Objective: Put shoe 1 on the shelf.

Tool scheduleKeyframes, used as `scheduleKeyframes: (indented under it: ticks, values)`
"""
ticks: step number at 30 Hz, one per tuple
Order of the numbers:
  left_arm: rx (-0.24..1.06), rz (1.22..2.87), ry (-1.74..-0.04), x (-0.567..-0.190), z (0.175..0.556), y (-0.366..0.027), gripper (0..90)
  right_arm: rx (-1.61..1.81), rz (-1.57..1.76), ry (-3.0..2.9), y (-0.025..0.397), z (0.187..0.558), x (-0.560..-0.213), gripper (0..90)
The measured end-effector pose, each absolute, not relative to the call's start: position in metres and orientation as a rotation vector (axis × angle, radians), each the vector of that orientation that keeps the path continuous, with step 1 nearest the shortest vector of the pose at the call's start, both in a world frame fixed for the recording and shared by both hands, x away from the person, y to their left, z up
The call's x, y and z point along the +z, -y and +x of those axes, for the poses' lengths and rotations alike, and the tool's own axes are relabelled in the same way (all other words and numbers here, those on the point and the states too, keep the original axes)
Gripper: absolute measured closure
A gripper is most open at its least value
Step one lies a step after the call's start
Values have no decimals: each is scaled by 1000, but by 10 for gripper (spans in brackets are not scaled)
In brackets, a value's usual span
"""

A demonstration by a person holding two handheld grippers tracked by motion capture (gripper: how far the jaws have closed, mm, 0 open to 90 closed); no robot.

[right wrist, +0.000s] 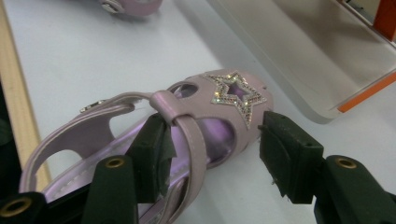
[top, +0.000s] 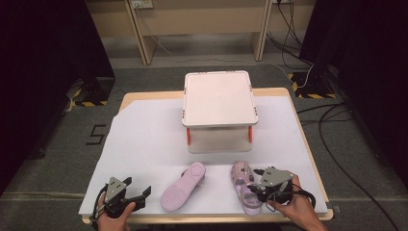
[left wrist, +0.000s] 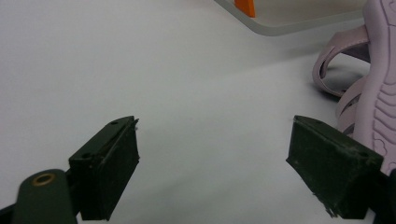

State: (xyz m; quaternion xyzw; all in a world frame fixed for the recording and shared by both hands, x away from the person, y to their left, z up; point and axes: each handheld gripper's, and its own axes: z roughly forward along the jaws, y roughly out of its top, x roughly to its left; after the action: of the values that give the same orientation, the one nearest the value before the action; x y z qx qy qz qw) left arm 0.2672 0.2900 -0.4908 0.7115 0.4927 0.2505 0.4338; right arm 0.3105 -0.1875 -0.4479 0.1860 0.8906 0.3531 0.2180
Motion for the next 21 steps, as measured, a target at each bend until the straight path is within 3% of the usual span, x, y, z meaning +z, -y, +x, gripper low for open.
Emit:
scheduleKeyframes:
  ticks: [9, 11, 13, 16, 21]
  values:
    - [622, 1775, -1223, -491, 267, -289, 156, 912, 429, -2402, 173, 307, -451, 566]
    - [623, 1769, -1224, -491, 267, -290, 156, 902, 401, -2399, 170, 306, -452, 678]
    - [623, 1769, -1224, -491, 267, -290, 156, 893, 394, -2404, 169, 305, -452, 695]
    - [622, 1770, -1223, -491, 267, -289, 156, 852, 338, -2386, 167, 303, -451, 796]
    - [622, 1771, -1225, -491, 267, -290, 155, 856, 306, -2341, 168, 303, -444, 837]
